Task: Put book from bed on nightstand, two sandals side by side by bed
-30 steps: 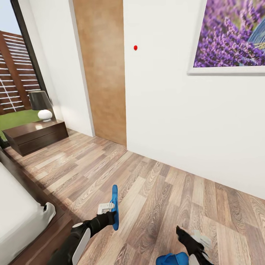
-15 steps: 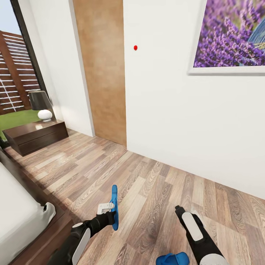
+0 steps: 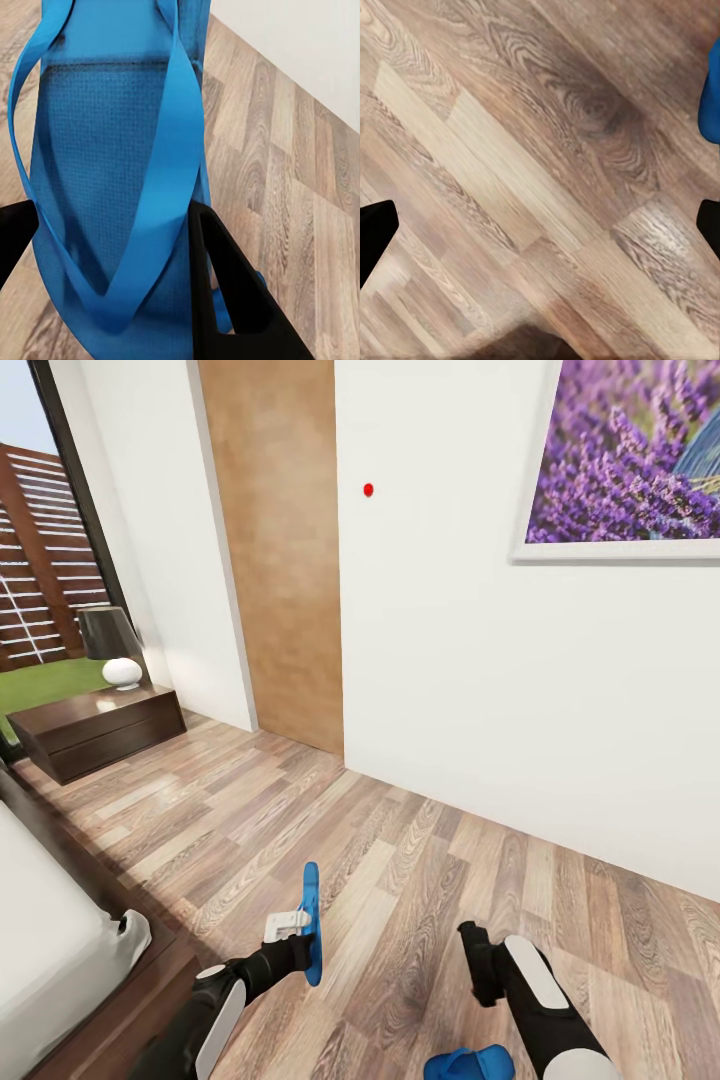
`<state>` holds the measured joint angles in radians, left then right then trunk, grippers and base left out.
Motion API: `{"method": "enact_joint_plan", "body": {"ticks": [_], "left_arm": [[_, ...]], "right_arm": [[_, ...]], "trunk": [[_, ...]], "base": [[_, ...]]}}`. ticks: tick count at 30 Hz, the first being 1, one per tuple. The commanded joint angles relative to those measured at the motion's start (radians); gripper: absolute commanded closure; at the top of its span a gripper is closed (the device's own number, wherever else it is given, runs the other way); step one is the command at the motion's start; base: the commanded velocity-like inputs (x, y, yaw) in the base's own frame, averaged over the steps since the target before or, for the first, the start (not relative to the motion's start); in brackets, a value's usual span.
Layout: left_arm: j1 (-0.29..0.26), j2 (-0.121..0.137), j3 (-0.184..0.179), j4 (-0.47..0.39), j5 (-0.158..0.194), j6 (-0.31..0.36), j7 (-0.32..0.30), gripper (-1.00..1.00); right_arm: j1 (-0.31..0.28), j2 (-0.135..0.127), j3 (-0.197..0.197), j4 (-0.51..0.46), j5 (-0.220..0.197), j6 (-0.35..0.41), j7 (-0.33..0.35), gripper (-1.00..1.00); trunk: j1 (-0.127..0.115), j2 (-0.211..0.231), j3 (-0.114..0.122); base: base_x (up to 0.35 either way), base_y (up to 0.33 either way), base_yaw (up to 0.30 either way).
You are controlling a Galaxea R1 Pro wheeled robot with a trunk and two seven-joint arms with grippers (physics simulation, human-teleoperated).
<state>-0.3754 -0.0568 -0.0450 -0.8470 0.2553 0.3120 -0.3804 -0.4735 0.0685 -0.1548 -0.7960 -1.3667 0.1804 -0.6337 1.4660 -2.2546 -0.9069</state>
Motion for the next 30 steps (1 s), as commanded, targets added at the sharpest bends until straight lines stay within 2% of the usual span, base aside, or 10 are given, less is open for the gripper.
{"method": "enact_joint_plan", "body": {"ticks": [1, 7, 22, 24, 25, 26, 30], "left_arm": [[0.000, 0.000, 0.000, -0.001, 0.008, 0.009, 0.001, 1.00], [0.000, 0.000, 0.001, -0.001, 0.008, 0.009, 0.002, 1.00], [0.000, 0.000, 0.002, -0.001, 0.009, 0.008, 0.002, 1.00], [0.000, 0.000, 0.002, -0.001, 0.009, 0.007, 0.002, 1.00], [0.000, 0.000, 0.001, -0.001, 0.008, 0.007, 0.002, 1.00], [0.000, 0.000, 0.001, -0.001, 0.007, 0.007, 0.002, 1.00], [0.000, 0.000, 0.000, -0.001, 0.007, 0.007, 0.002, 1.00]], "right_arm": [[0.000, 0.001, -0.004, 0.001, -0.014, 0.010, -0.005, -1.00], [0.000, 0.000, -0.005, 0.034, -0.038, 0.015, -0.003, -1.00], [0.000, 0.003, -0.005, 0.046, -0.039, 0.004, 0.007, -1.00], [0.000, 0.004, -0.005, 0.085, -0.038, -0.003, 0.012, -1.00], [0.000, 0.005, -0.006, 0.153, -0.037, -0.026, 0.019, -1.00], [0.000, 0.005, -0.006, 0.178, -0.036, -0.045, 0.024, -1.00], [0.000, 0.006, -0.004, 0.227, -0.031, -0.120, 0.040, -1.00]], "trunk": [[0.000, 0.000, -0.001], [0.000, 0.000, -0.001], [0.057, -0.105, -0.048], [0.065, -0.119, -0.054], [0.069, -0.126, -0.057], [0.073, -0.133, -0.061], [0.088, -0.161, -0.073]], "base": [[0.000, 0.000, 0.000], [0.000, 0.000, 0.000], [0.000, 0.000, 0.000], [0.000, 0.000, 0.000], [0.000, 0.000, 0.000], [0.000, 0.000, 0.000], [0.000, 0.000, 0.000]]}}
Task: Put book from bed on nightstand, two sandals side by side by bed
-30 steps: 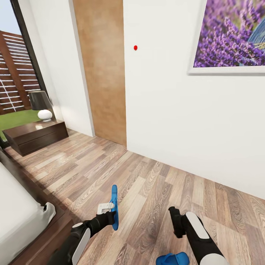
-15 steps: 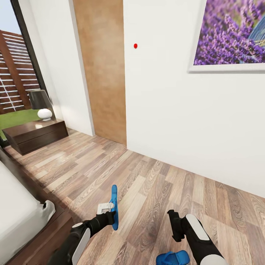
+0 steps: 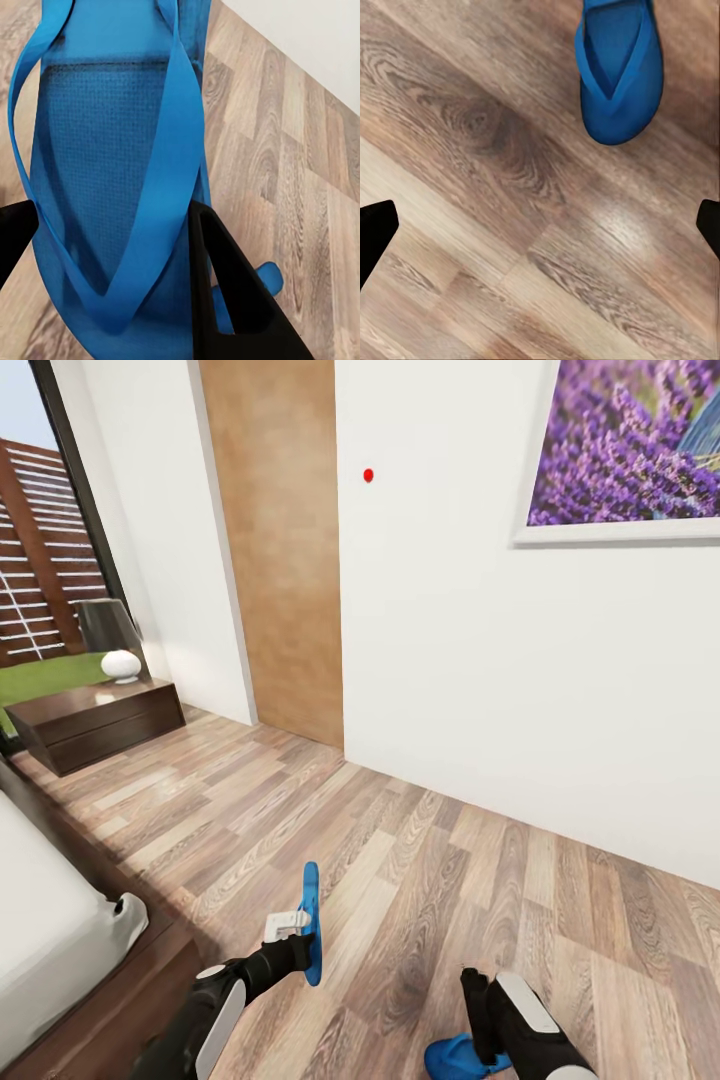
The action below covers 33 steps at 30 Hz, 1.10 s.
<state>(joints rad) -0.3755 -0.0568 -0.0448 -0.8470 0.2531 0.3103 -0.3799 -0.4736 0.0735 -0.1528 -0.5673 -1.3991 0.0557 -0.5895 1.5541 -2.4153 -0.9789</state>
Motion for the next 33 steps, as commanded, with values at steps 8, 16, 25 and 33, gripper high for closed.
{"method": "enact_joint_plan", "body": {"ticks": [8, 16, 25, 33], "left_arm": [[0.000, 0.000, -0.001, -0.001, 0.008, 0.009, 0.001, 1.00], [0.000, 0.000, -0.001, -0.001, 0.008, 0.009, 0.001, 1.00], [0.000, 0.000, -0.001, -0.001, 0.008, 0.009, 0.001, 1.00], [0.000, 0.000, -0.001, -0.001, 0.009, 0.009, 0.001, 1.00]], "right_arm": [[0.000, 0.001, -0.004, 0.001, 0.006, -0.148, -0.003, -1.00], [0.000, 0.001, -0.004, -0.002, 0.008, -0.150, -0.003, -1.00], [0.000, -0.004, -0.002, -0.005, 0.008, -0.142, -0.001, -1.00], [0.000, -0.005, -0.003, -0.006, 0.008, -0.142, -0.001, -1.00]], "trunk": [[0.031, -0.057, -0.026], [0.048, -0.086, -0.054], [0.052, -0.088, -0.089], [0.055, -0.090, -0.120]], "base": [[0.000, 0.000, 0.000], [0.000, 0.000, 0.000], [0.000, 0.000, 0.000], [0.000, 0.000, 0.000]]}}
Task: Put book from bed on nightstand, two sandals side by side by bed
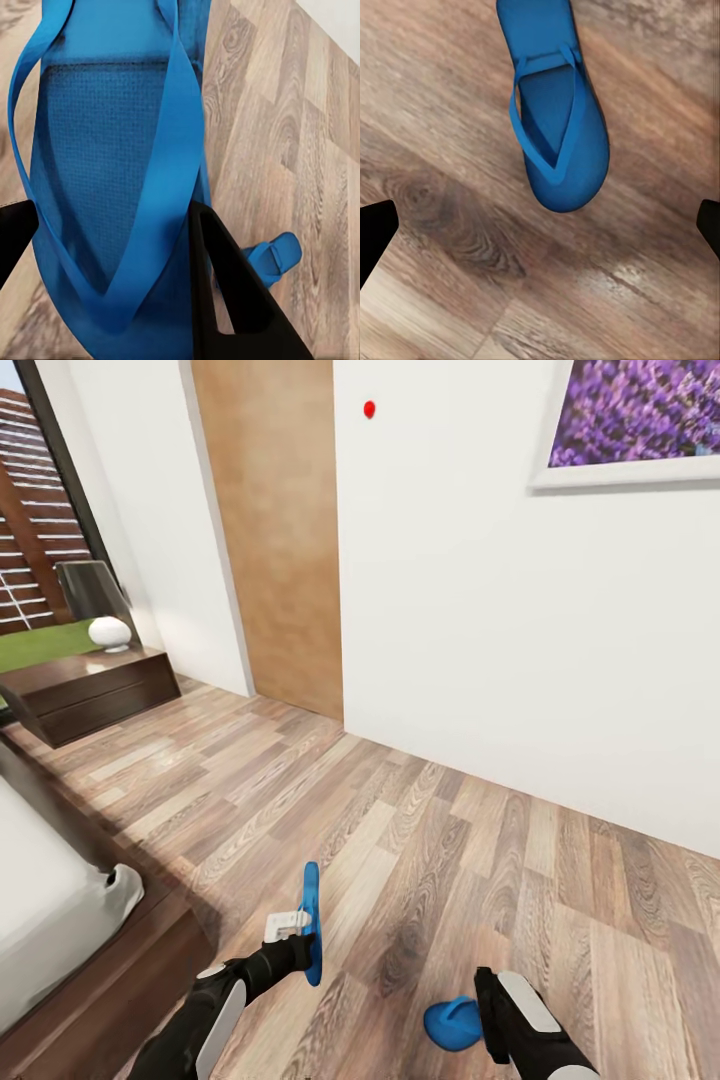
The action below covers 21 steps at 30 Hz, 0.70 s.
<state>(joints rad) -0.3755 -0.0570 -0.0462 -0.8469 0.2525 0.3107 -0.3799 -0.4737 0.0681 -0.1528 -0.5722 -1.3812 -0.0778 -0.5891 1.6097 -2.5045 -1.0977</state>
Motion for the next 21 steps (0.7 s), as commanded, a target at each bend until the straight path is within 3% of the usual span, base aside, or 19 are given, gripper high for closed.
{"method": "enact_joint_plan", "body": {"ticks": [1, 21], "left_arm": [[0.000, 0.000, 0.000, -0.001, 0.010, 0.009, 0.001, 1.00], [0.000, -0.001, 0.000, -0.001, 0.011, 0.009, 0.001, 1.00]], "right_arm": [[0.000, 0.001, -0.002, -0.002, -0.010, -0.008, -0.001, -1.00], [0.000, 0.005, -0.002, -0.001, -0.010, -0.008, -0.001, -1.00]], "trunk": [[0.000, -0.001, -0.005], [0.009, -0.005, -0.082]], "base": [[0.000, 0.000, 0.000], [0.000, 0.000, 0.000]]}}
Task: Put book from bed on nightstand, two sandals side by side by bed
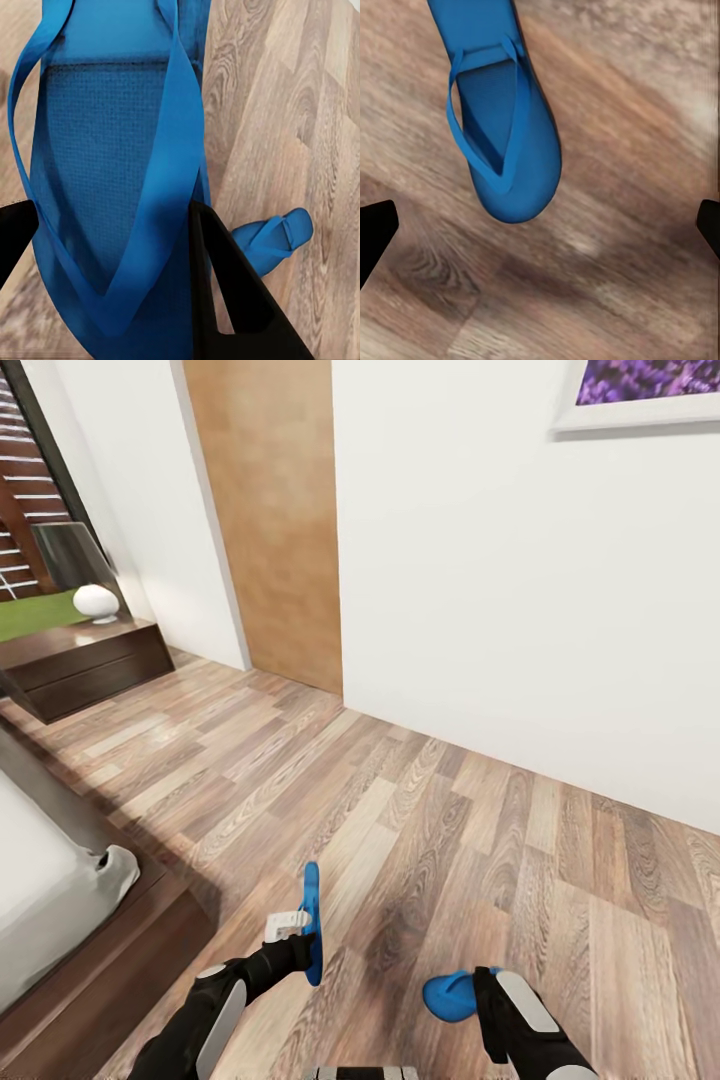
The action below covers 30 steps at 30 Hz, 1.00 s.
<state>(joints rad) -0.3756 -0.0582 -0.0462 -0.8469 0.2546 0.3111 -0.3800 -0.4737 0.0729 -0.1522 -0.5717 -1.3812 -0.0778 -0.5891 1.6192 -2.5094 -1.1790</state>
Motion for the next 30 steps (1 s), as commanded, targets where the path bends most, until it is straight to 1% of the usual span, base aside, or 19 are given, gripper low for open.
{"method": "enact_joint_plan", "body": {"ticks": [1, 4, 5, 6, 7, 8, 9, 10, 13, 17, 26, 28, 30], "left_arm": [[0.000, 0.000, 0.000, -0.001, 0.009, 0.008, 0.001, 1.00], [0.000, 0.000, 0.000, -0.001, 0.009, 0.008, 0.001, 1.00], [0.000, 0.000, 0.000, -0.001, 0.009, 0.009, 0.001, 1.00], [0.000, 0.000, 0.000, -0.001, 0.009, 0.009, 0.001, 1.00], [0.000, 0.000, 0.000, -0.001, 0.009, 0.009, 0.001, 1.00], [0.000, 0.000, 0.000, -0.001, 0.009, 0.009, 0.001, 1.00], [0.000, 0.000, 0.000, -0.001, 0.009, 0.009, 0.001, 1.00], [0.000, 0.000, 0.000, -0.001, 0.009, 0.009, 0.001, 1.00], [0.000, 0.000, 0.000, -0.001, 0.009, 0.008, 0.001, 1.00], [0.000, 0.000, 0.000, -0.001, 0.009, 0.008, 0.001, 1.00], [0.000, 0.000, 0.000, -0.001, 0.009, 0.009, 0.001, 1.00], [0.000, 0.000, 0.000, -0.001, 0.009, 0.009, 0.001, 1.00], [0.000, 0.000, 0.000, -0.001, 0.009, 0.008, 0.001, 1.00]], "right_arm": [[0.000, 0.001, -0.003, -0.002, -0.010, -0.008, -0.001, -1.00], [0.000, 0.001, -0.003, -0.007, -0.010, -0.007, 0.003, -1.00], [0.000, 0.001, -0.003, -0.008, -0.010, -0.007, 0.016, -1.00], [0.000, 0.001, -0.002, -0.010, -0.010, -0.006, 0.065, -1.00], [0.000, 0.001, -0.002, -0.010, -0.010, -0.005, 0.087, -1.00], [0.000, 0.001, -0.001, -0.011, -0.010, 0.000, 0.135, -1.00], [0.000, 0.000, -0.001, -0.011, -0.010, 0.004, 0.158, -1.00], [0.000, 0.000, 0.000, -0.011, -0.010, 0.021, 0.217, -1.00], [0.000, -0.002, -0.001, -0.011, -0.010, 0.054, 0.261, -1.00], [0.000, -0.005, -0.001, -0.010, -0.010, 0.087, 0.280, -1.00], [0.000, -0.004, -0.003, -0.008, -0.010, 0.101, 0.283, -1.00], [0.000, -0.003, -0.003, -0.009, -0.010, 0.129, 0.284, -1.00], [0.000, -0.003, -0.003, -0.009, -0.010, 0.191, 0.287, -1.00]], "trunk": [[0.000, -0.001, -0.005], [0.002, -0.001, -0.016], [0.002, -0.002, -0.020], [0.002, -0.002, -0.024], [0.003, -0.002, -0.028], [0.003, -0.002, -0.032], [0.004, -0.003, -0.036], [0.004, -0.003, -0.040], [0.006, -0.003, -0.051], [0.007, -0.004, -0.067], [0.011, -0.006, -0.101], [0.012, -0.007, -0.109], [0.013, -0.007, -0.117]], "base": [[0.000, 0.000, 0.000], [0.000, 0.000, 0.000], [0.000, 0.000, 0.000], [0.000, 0.000, 0.000], [0.000, 0.000, 0.000], [0.000, 0.000, 0.000], [0.000, 0.000, 0.000], [0.000, 0.000, 0.000], [0.000, 0.000, 0.000], [0.000, 0.000, 0.000], [0.000, 0.000, 0.000], [0.000, 0.000, 0.000], [0.000, 0.000, 0.000]]}}
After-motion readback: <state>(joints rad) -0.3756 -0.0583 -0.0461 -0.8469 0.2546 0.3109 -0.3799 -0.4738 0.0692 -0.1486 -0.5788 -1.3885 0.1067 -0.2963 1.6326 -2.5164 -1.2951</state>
